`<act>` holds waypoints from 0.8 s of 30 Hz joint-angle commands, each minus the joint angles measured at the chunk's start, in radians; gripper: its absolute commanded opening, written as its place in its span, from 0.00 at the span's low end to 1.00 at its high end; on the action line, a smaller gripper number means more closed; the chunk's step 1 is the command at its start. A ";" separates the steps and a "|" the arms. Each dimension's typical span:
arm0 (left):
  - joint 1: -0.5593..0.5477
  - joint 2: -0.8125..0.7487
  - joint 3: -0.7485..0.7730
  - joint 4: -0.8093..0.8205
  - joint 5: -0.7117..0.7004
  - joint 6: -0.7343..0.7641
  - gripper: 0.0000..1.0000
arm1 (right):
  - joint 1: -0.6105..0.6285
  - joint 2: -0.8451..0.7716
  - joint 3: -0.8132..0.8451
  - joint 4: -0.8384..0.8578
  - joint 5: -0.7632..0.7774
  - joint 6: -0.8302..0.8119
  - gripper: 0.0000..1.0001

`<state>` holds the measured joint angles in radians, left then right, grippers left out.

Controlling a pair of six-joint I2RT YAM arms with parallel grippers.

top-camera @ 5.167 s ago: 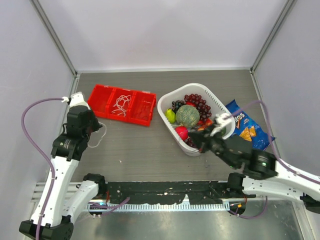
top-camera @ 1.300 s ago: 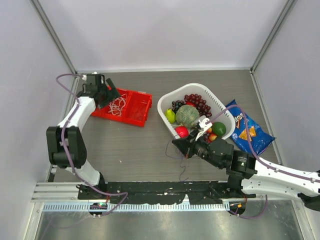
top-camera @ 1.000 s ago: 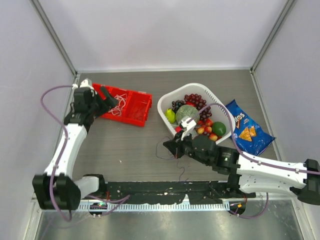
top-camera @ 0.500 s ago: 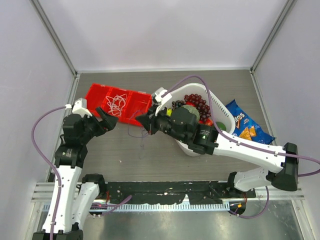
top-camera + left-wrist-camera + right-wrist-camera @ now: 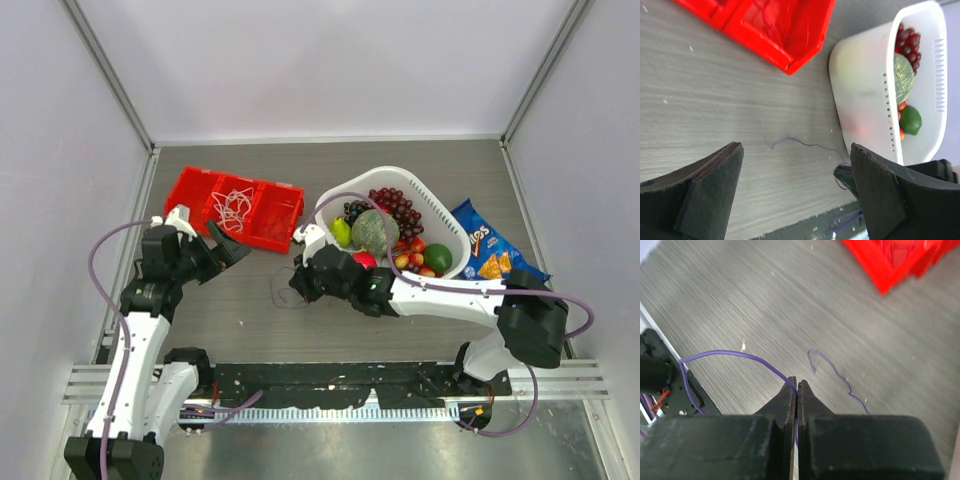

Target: Untangle the cables

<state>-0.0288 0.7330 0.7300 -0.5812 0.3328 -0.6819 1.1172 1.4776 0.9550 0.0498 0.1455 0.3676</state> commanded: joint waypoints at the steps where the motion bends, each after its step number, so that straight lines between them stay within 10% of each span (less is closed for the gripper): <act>1: -0.003 0.074 -0.046 0.041 0.167 -0.065 0.90 | 0.000 0.024 -0.057 0.085 -0.029 0.105 0.01; 8: -0.190 0.101 -0.138 0.145 0.092 -0.140 0.89 | -0.066 0.136 -0.018 0.035 -0.024 0.152 0.02; 13: -0.250 0.135 -0.147 0.185 0.072 -0.151 0.89 | -0.079 0.106 -0.001 -0.022 -0.029 0.126 0.36; 24: -0.439 0.308 -0.123 0.224 -0.124 -0.140 0.88 | -0.079 -0.224 -0.041 -0.129 -0.015 0.116 0.56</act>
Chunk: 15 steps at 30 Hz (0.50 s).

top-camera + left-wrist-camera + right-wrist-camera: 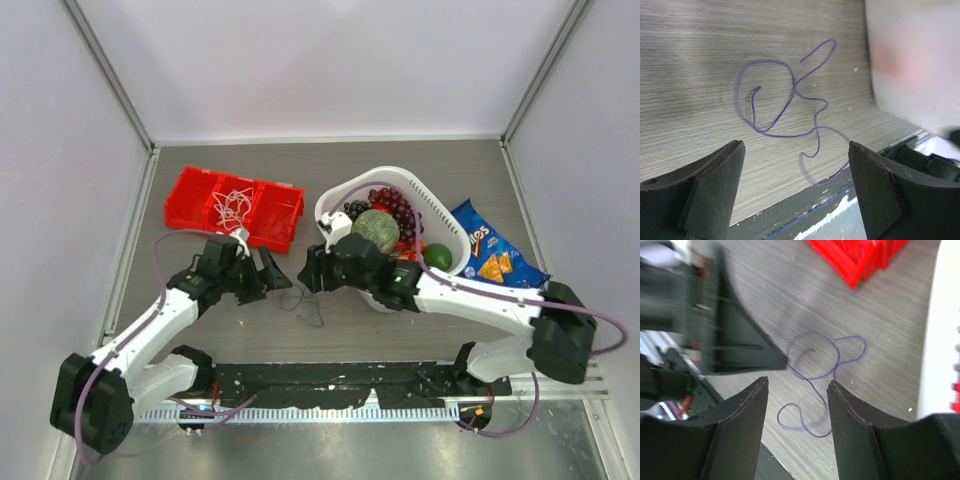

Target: Untangle the cables

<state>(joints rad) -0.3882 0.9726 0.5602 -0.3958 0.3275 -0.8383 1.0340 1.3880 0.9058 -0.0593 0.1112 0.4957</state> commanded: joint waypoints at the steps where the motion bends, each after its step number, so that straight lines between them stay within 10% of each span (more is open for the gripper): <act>1: -0.102 0.096 0.065 0.026 -0.152 0.025 0.88 | 0.005 -0.170 0.010 -0.039 0.031 -0.014 0.57; 15: -0.434 0.434 0.335 -0.250 -0.649 -0.100 0.92 | -0.005 -0.443 -0.100 -0.089 0.133 -0.020 0.60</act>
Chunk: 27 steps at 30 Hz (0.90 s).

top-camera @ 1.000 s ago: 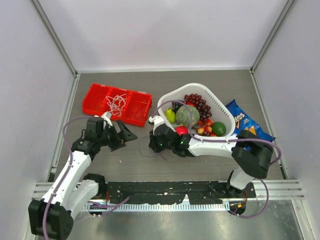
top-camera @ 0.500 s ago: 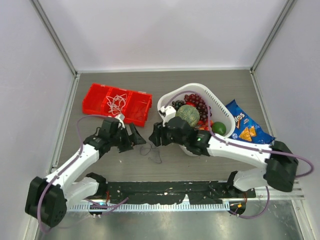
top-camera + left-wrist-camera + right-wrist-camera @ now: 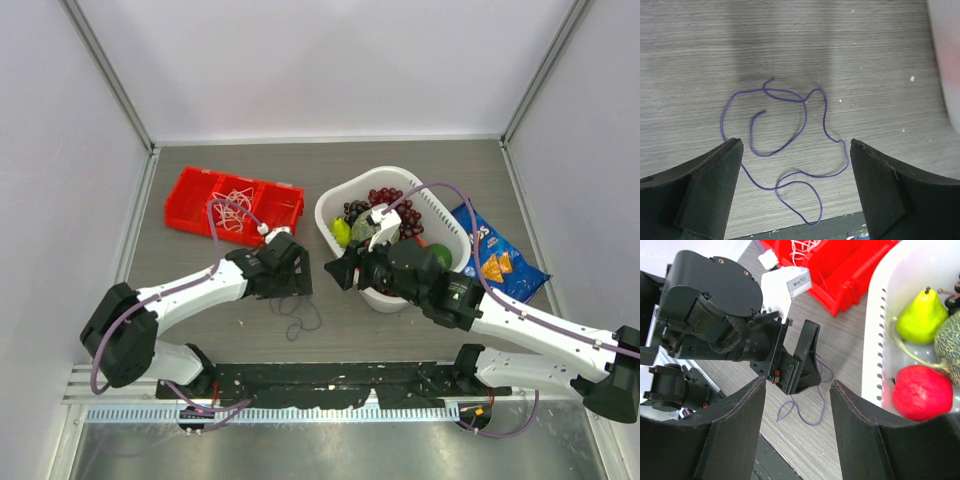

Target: Untangle the cables

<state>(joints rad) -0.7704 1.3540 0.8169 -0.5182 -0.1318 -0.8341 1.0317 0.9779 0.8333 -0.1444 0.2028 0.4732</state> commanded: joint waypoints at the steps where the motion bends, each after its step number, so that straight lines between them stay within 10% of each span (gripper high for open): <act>1: -0.072 0.075 0.105 -0.161 -0.216 -0.141 0.93 | -0.004 -0.036 -0.031 -0.004 0.043 0.002 0.60; 8: -0.167 0.217 0.280 -0.505 -0.355 -0.543 1.00 | -0.005 -0.073 -0.065 -0.012 0.050 0.007 0.60; 13: -0.171 0.146 0.145 -0.286 -0.154 -0.620 1.00 | -0.007 -0.119 -0.085 -0.029 0.067 0.007 0.60; 27: -0.171 0.229 0.189 -0.226 -0.178 -0.712 0.99 | -0.009 -0.209 -0.114 -0.063 0.084 0.022 0.59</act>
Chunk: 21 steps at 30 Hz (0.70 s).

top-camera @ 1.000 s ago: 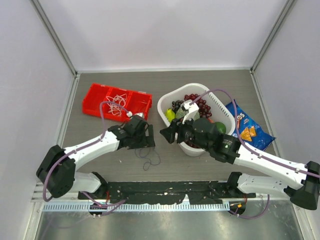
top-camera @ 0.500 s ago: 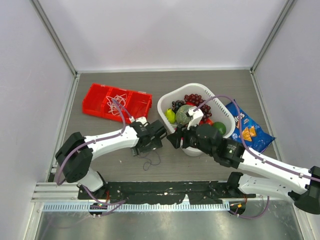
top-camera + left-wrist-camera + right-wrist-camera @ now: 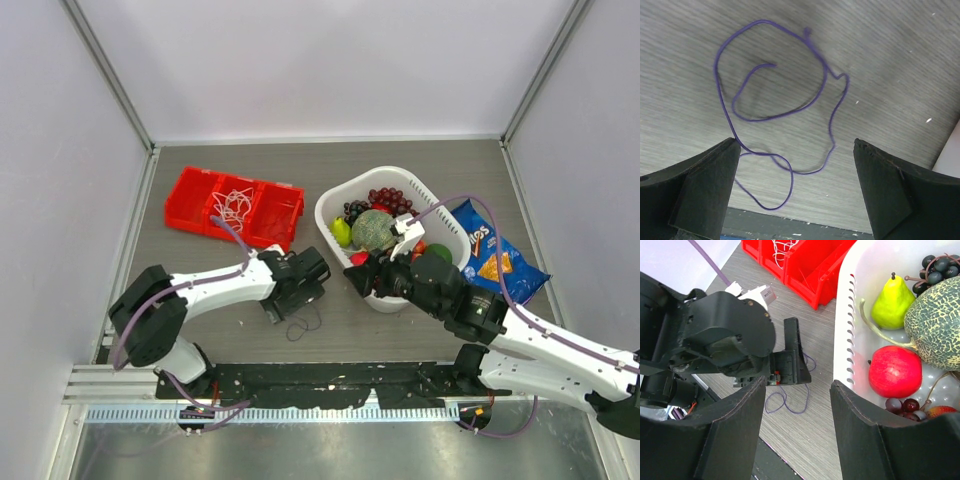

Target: Untangle the cables

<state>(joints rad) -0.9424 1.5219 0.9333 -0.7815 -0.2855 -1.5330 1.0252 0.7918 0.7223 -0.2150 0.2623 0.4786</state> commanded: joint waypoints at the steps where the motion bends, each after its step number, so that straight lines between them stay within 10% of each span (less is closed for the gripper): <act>1: 0.001 0.081 0.082 0.042 -0.023 -0.013 0.99 | -0.002 -0.025 -0.003 0.006 0.025 0.018 0.59; 6: 0.007 0.127 0.087 0.082 -0.009 -0.016 0.92 | -0.004 -0.057 -0.009 -0.011 0.034 0.029 0.59; 19: 0.011 0.080 0.041 0.091 -0.103 0.022 0.00 | -0.004 -0.054 -0.006 -0.012 0.035 0.029 0.57; 21: 0.022 0.060 0.027 0.117 -0.106 0.052 0.00 | -0.002 -0.052 -0.006 -0.012 0.032 0.029 0.56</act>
<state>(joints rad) -0.9360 1.6447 0.9817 -0.7071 -0.3302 -1.5265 1.0252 0.7357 0.7086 -0.2516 0.2798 0.5003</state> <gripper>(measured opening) 0.021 0.569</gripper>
